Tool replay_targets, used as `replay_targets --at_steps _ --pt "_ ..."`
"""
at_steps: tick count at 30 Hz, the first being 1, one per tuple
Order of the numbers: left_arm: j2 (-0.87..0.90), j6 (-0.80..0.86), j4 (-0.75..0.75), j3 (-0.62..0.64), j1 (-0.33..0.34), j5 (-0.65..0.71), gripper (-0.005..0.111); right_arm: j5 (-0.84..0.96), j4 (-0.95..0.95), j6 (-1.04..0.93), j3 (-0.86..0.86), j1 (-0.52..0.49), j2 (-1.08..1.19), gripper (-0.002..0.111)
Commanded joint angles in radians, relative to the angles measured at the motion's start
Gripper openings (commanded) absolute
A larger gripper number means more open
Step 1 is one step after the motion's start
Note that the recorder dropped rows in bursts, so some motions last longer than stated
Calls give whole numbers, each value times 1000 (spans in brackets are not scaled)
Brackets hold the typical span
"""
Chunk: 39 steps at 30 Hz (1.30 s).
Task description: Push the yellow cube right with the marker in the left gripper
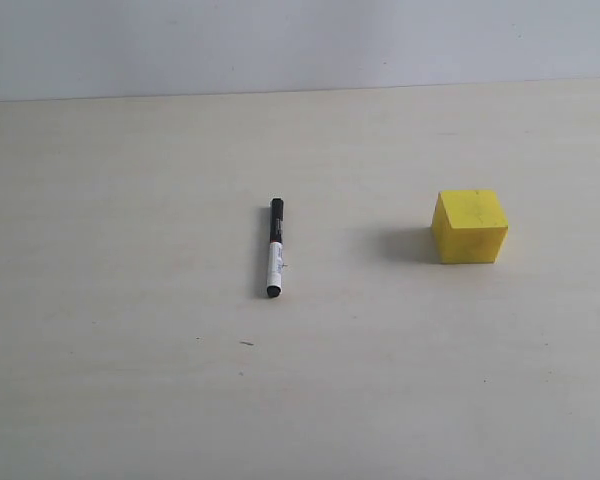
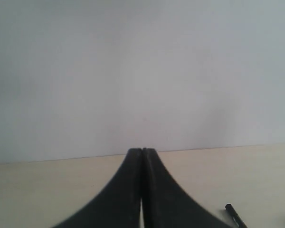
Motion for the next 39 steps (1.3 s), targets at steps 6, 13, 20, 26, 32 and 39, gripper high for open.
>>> replay_targets --at_steps 6,13,20,26,32,39 --pt "-7 4 16 127 1 -130 0 -15 -3 -5 4 -6 -4 0" --pt "-7 4 16 250 1 -264 0 -15 -3 -5 4 -6 -4 0" --pt "-7 4 16 374 1 -298 0 -15 -3 -5 4 -6 -4 0" --pt "-7 2 16 448 1 -304 0 -15 -3 -5 4 -6 -4 0" --pt "-7 -6 16 469 1 -349 0 -15 -3 -5 4 -6 -4 0" --pt "-7 -38 16 469 1 -342 0 -15 -3 -5 4 -6 -4 0"
